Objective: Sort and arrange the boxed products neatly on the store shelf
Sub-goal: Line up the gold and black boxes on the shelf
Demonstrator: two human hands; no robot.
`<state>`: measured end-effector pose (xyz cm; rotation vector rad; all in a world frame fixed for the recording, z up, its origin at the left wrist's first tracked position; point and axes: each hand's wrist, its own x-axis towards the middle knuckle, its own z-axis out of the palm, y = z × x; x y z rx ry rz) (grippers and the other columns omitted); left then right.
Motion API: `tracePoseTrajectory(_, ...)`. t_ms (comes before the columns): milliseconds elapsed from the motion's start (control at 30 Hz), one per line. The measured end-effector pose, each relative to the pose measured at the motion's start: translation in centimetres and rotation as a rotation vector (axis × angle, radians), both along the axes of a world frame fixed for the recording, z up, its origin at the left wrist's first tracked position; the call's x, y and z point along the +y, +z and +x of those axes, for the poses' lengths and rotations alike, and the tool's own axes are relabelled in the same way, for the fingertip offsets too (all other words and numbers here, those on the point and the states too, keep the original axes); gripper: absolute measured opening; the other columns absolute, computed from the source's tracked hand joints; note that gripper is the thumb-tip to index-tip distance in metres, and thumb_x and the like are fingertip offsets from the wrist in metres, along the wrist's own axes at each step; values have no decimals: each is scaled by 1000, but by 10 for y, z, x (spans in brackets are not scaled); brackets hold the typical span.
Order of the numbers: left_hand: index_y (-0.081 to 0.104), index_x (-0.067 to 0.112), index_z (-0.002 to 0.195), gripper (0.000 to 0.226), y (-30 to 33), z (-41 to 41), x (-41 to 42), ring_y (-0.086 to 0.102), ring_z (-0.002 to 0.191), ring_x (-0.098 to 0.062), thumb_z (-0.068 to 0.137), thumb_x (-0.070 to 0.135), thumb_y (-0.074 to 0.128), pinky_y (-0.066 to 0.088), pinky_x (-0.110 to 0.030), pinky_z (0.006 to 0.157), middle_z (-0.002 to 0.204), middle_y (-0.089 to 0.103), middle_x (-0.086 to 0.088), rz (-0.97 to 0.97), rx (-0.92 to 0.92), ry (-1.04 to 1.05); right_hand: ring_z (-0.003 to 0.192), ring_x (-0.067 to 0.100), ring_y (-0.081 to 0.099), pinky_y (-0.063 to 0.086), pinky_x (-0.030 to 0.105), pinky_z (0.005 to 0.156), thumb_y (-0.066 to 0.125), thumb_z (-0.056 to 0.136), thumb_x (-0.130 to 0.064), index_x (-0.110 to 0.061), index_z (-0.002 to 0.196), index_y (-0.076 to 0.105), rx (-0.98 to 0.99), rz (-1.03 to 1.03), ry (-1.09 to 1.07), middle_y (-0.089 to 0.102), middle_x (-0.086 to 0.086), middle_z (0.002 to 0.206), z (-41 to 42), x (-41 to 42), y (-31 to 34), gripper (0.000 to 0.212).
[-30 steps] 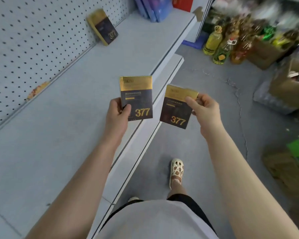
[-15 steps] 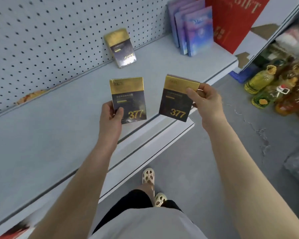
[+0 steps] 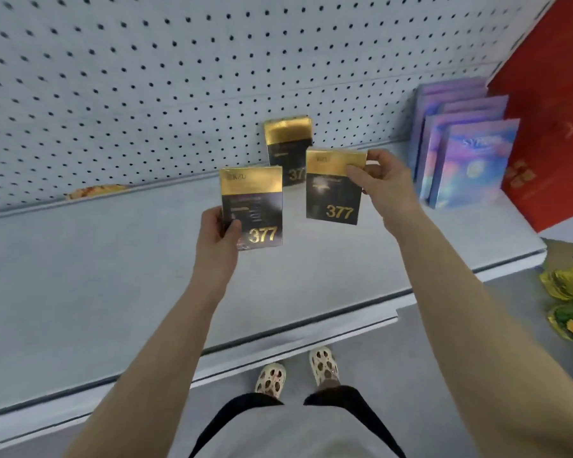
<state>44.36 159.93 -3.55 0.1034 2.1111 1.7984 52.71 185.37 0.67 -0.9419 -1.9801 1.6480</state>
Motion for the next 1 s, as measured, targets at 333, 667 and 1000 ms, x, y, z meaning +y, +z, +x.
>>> tracePoseTrajectory(333, 51, 32, 103, 24, -12, 22, 46, 63, 90, 2, 96, 9, 50, 47, -21, 76, 104, 64, 7, -14, -30, 240, 83, 10, 64, 57, 33, 84, 75, 86, -17, -25, 102, 59, -38, 77, 346, 67, -8, 91, -101, 56, -31, 25)
tracePoseTrajectory(667, 49, 23, 116, 21, -15, 32, 61, 64, 91, 3, 99, 11, 48, 46, -18, 77, 108, 65, 6, -43, -45, 255, 94, 14, 58, 48, 27, 83, 74, 85, -22, -17, 126, 47, -87, 337, 354, 58, 1, 110, -116, 54, -36, 50)
tracePoseTrajectory(1000, 48, 19, 115, 22, -15, 31, 76, 62, 102, -13, 98, 5, 47, 49, -29, 86, 109, 63, 2, -38, -23, 165, 78, -9, 57, 42, 6, 68, 72, 88, -33, -31, 118, 61, -117, 332, 839, 61, -15, 99, -71, 29, -1, 32)
